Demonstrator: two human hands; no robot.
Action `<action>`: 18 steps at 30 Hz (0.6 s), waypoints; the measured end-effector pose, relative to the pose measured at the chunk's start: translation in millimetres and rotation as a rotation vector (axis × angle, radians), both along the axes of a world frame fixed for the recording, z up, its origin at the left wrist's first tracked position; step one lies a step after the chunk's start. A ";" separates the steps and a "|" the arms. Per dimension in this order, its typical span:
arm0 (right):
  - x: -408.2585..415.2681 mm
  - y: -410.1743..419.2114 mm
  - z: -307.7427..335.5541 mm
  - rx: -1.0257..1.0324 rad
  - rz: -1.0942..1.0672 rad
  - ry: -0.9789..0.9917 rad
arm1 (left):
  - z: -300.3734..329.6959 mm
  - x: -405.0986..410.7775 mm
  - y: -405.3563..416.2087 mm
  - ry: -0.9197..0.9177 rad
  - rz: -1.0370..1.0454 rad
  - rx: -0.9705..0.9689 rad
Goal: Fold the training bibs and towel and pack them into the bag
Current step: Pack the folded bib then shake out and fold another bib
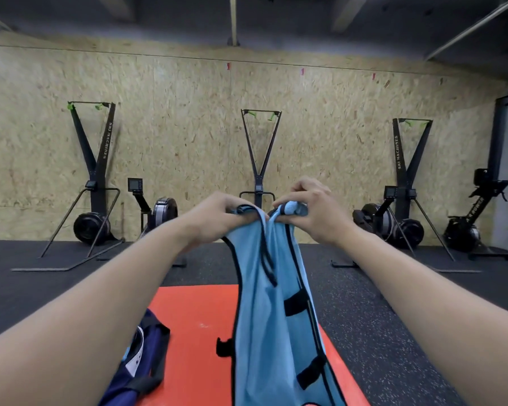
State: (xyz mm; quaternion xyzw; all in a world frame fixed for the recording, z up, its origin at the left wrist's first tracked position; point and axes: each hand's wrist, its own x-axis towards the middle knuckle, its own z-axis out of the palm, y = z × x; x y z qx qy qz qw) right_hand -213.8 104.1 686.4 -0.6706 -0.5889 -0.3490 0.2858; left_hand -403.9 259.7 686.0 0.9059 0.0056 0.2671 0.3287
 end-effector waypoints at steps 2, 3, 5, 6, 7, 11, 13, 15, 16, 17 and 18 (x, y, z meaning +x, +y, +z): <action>-2.8 6.2 -1.9 0.007 0.023 0.006 | -6.6 12.9 -0.1 0.008 -0.049 0.004; -3.7 7.9 -2.8 0.009 0.029 0.004 | -9.8 17.3 -0.1 0.012 -0.064 0.005; -4.0 8.8 -4.9 0.004 0.026 -0.002 | -15.1 24.3 2.5 0.018 -0.071 -0.003; -3.5 8.6 -5.9 0.002 0.012 0.003 | -16.7 26.2 3.3 0.019 -0.064 -0.019; -2.3 8.0 -6.9 -0.002 -0.014 0.018 | -17.8 27.7 4.8 0.009 -0.053 -0.032; -1.4 1.5 -11.1 0.003 -0.144 0.129 | -17.0 25.6 6.9 -0.060 0.018 -0.068; -5.3 -0.9 -12.4 -0.081 -0.087 0.408 | -16.5 24.1 7.9 -0.089 0.022 -0.106; -9.9 -1.7 -15.7 -0.284 0.082 0.810 | -16.1 23.2 8.0 -0.108 0.032 -0.109; -11.1 -1.1 -18.4 -0.379 0.157 0.930 | -15.5 22.7 7.0 -0.114 0.035 -0.095; -10.4 1.7 -22.6 -0.442 0.222 1.011 | -15.5 22.3 7.0 -0.113 0.034 -0.086; -10.3 4.3 -27.3 -0.483 0.296 1.076 | -15.5 21.4 6.3 -0.104 0.019 -0.089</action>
